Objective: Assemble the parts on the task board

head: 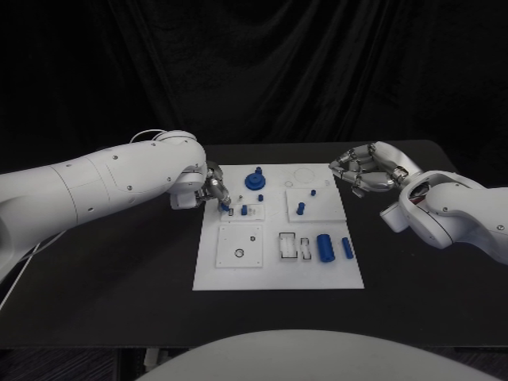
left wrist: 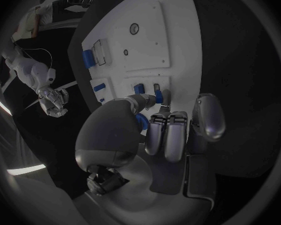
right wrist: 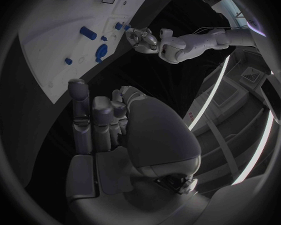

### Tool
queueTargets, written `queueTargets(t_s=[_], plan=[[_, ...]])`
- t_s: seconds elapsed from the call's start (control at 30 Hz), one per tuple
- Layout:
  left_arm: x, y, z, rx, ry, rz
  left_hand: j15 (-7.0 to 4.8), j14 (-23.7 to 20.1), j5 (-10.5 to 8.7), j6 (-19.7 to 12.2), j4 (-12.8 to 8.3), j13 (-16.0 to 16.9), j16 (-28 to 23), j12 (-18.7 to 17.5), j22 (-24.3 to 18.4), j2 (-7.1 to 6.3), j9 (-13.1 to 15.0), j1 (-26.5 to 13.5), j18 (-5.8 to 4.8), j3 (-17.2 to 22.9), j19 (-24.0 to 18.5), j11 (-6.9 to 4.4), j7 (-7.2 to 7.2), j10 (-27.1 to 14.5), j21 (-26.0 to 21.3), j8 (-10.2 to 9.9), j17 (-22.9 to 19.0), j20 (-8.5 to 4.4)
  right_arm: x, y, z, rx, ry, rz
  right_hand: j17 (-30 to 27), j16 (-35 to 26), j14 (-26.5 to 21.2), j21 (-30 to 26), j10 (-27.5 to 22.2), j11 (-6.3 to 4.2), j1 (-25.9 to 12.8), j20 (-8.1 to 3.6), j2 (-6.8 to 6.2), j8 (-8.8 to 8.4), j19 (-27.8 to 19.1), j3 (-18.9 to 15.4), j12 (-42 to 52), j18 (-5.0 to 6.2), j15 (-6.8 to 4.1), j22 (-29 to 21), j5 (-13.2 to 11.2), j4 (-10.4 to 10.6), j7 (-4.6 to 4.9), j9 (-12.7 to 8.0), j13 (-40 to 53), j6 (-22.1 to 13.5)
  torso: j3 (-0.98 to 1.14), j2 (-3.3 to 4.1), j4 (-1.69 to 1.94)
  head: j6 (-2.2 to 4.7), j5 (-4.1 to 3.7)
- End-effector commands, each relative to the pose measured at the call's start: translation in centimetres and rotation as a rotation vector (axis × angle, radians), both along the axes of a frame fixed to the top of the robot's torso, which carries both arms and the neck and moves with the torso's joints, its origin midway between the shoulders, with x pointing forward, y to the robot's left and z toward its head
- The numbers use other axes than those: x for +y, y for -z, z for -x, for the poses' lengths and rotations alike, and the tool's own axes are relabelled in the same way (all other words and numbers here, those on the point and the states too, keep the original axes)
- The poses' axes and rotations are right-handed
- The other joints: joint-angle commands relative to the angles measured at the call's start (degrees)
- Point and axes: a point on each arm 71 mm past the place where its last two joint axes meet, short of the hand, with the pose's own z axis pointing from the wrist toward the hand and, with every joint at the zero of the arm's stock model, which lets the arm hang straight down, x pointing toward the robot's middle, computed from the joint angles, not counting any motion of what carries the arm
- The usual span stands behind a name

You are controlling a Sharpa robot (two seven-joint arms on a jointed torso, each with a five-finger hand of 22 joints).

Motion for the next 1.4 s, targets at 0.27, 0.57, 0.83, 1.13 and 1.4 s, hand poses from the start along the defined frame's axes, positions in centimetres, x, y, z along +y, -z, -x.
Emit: queueTargets(t_s=[0.27,0.57,0.83,1.13,1.4], plan=[[0.0,0.6,0.1,-0.044,-0.009,0.025,-0.35,6.05,0.32,2.47,-5.10,15.08,0.15,0.20,8.42,0.86,-0.01,0.25,-0.70,4.78,-0.39,-0.35,-2.39,6.04,-0.27,4.98,15.10,-0.09,0.1,0.1,0.1,0.008,-0.012,0.004,0.00,0.32,-0.04,0.26,0.57,0.02,0.49,0.08,-0.02,0.58,0.45,0.03,0.26,0.95,-0.02,2.16,0.15,0.49,-0.09,0.12,0.17,-0.53,-0.02,0.02,-0.03,0.00,0.01],[-0.2,1.1,0.5,-0.046,0.021,0.016,-0.35,6.05,0.31,2.48,-5.11,15.08,0.15,0.20,8.50,0.86,0.01,0.20,-0.76,4.76,-0.23,-0.33,-2.39,6.04,-0.01,4.91,15.10,-0.09,0.1,0.2,0.1,0.016,-0.012,0.006,0.00,0.35,-0.02,0.19,0.54,0.01,0.50,0.08,-0.04,0.69,0.45,0.03,0.26,0.96,-0.02,2.15,0.16,0.51,-0.10,0.15,0.10,-0.56,-0.04,0.07,-0.02,0.00,0.18],[-0.2,1.5,0.6,-0.055,0.015,0.024,-0.34,6.05,0.30,2.53,-5.13,15.08,0.15,0.20,8.46,0.85,0.03,0.14,-0.74,4.73,-0.29,-0.32,-2.38,6.04,-0.12,4.87,15.10,-0.10,0.2,0.4,0.1,0.028,-0.015,0.009,0.03,0.38,0.01,0.21,0.65,-0.01,0.53,0.08,-0.06,0.79,0.48,0.05,0.32,0.96,-0.03,2.16,0.18,0.51,-0.12,0.18,0.20,-0.58,-0.06,0.07,-0.01,0.00,0.23],[-0.3,1.7,0.8,-0.047,0.020,0.024,-0.34,6.05,0.31,2.57,-5.15,15.08,0.15,0.20,8.48,0.84,0.05,0.11,-0.76,4.71,-0.23,-0.32,-2.38,6.04,-0.04,4.84,15.10,-0.10,0.2,0.5,0.1,0.036,-0.017,0.010,0.03,0.46,0.08,0.26,0.74,-0.04,0.71,0.05,-0.05,1.13,0.59,0.16,0.40,0.96,-0.06,2.21,0.32,0.47,-0.15,0.29,0.19,-0.75,-0.05,0.06,0.08,0.00,0.35],[-0.4,1.8,1.0,-0.040,0.023,0.021,-0.34,6.05,0.32,2.68,-5.21,15.08,0.15,0.20,8.47,0.84,0.08,0.03,-0.76,4.69,-0.23,-0.33,-2.39,6.04,-0.07,4.76,15.10,-0.10,0.2,0.5,0.1,0.042,-0.017,0.012,0.07,0.51,0.12,0.24,0.83,-0.06,0.78,0.04,-0.05,1.26,0.62,0.20,0.46,0.97,-0.07,2.22,0.38,0.46,-0.16,0.32,0.27,-0.81,-0.02,0.00,0.02,0.00,0.38]])
